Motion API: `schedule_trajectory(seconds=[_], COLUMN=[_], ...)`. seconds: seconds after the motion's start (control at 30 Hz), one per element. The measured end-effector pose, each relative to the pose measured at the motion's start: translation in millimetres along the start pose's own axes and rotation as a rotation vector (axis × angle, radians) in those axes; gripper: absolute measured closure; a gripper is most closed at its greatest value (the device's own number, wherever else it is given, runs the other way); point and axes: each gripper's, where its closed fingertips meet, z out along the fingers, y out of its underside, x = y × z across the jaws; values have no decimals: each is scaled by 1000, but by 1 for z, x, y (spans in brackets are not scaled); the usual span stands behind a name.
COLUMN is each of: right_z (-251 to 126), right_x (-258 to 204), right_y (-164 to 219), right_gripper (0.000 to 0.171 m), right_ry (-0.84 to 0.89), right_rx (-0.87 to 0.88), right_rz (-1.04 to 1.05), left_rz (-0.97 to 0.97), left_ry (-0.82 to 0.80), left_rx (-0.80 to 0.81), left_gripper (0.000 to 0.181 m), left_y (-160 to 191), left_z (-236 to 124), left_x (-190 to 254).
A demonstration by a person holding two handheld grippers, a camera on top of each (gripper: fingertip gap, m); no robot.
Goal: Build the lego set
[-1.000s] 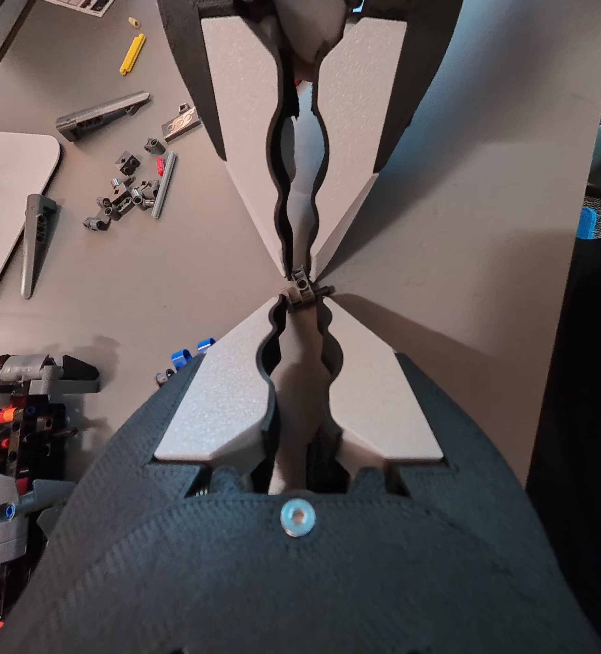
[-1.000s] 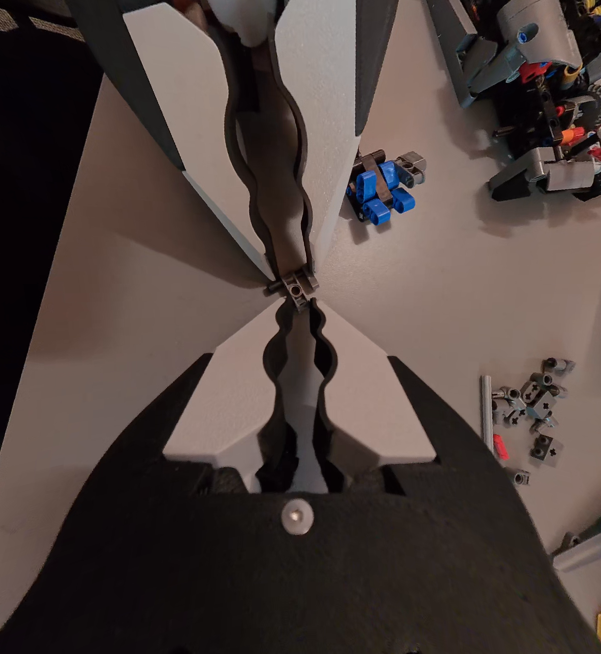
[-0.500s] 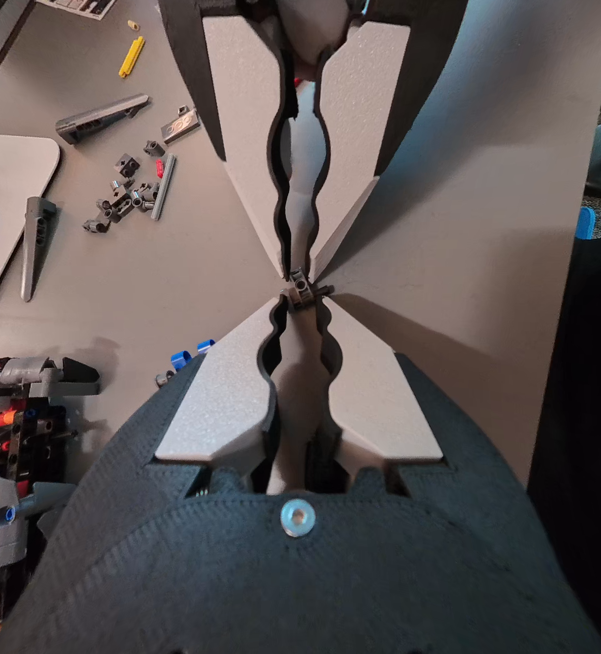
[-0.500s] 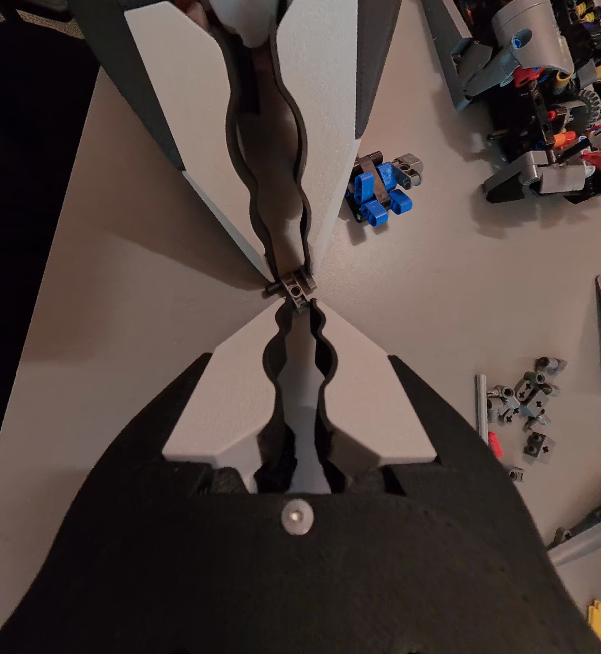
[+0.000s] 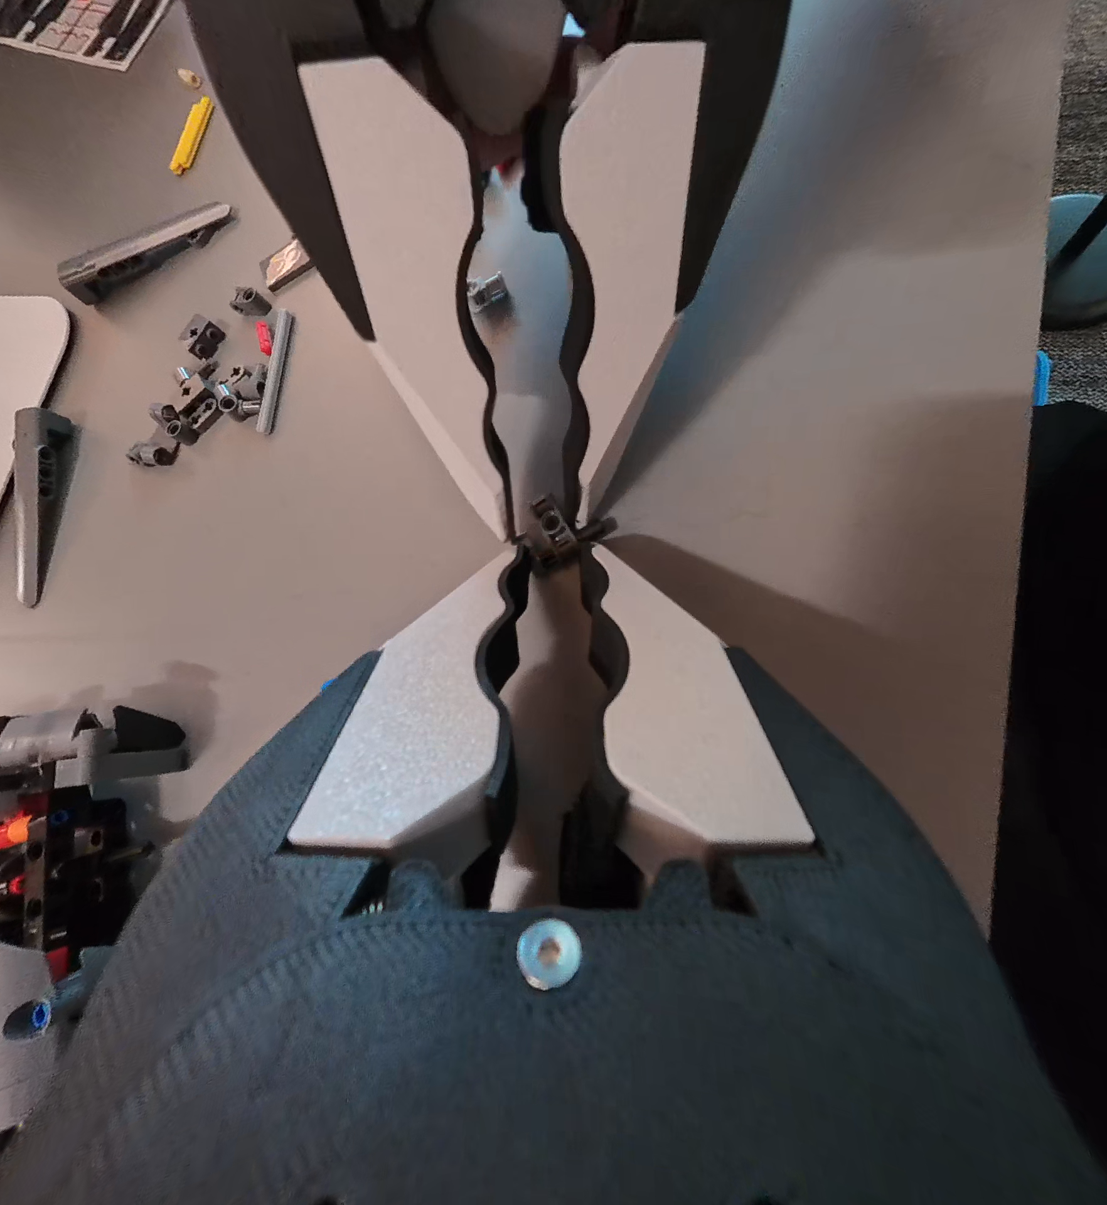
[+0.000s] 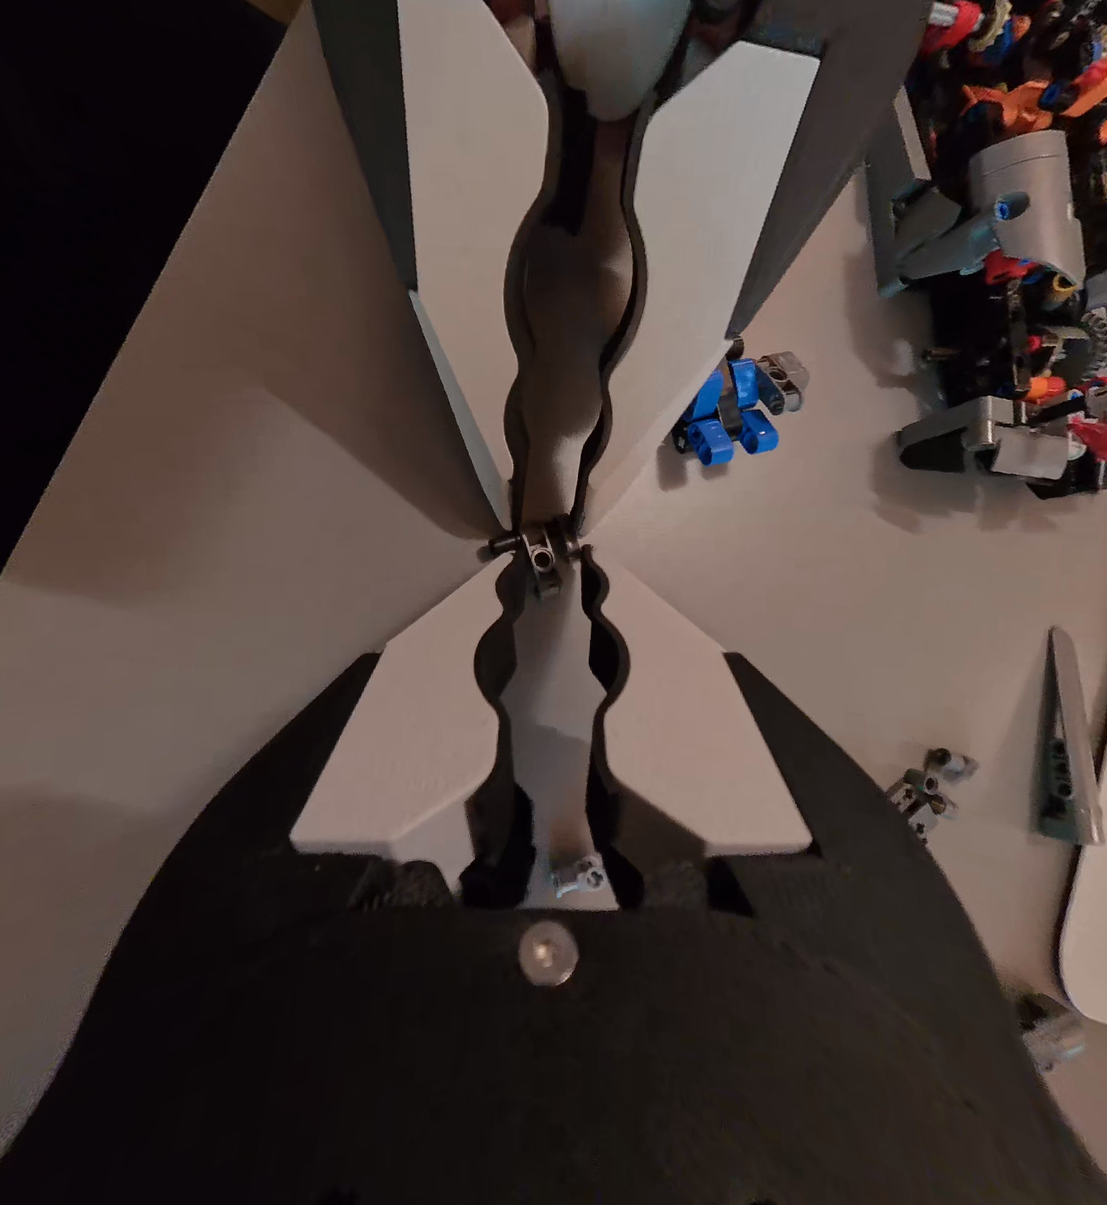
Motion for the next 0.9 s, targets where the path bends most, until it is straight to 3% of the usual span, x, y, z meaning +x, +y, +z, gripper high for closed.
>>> schedule_trajectory(seconds=[0.03,0.23,0.9], right_z=[0,1,0], right_x=[0,-2,-2], right_y=[0,1,2], right_gripper=[158,162,162], right_ry=[-17,-96,-74], right_rx=[4,17,23], right_rz=[4,56,70], left_rz=[7,23,-9], left_ry=[3,1,-97], left_rx=[1,-9,-76], left_gripper=[168,167,171], left_y=[0,-1,5], left_z=[0,1,0], left_x=[0,-1,-4])
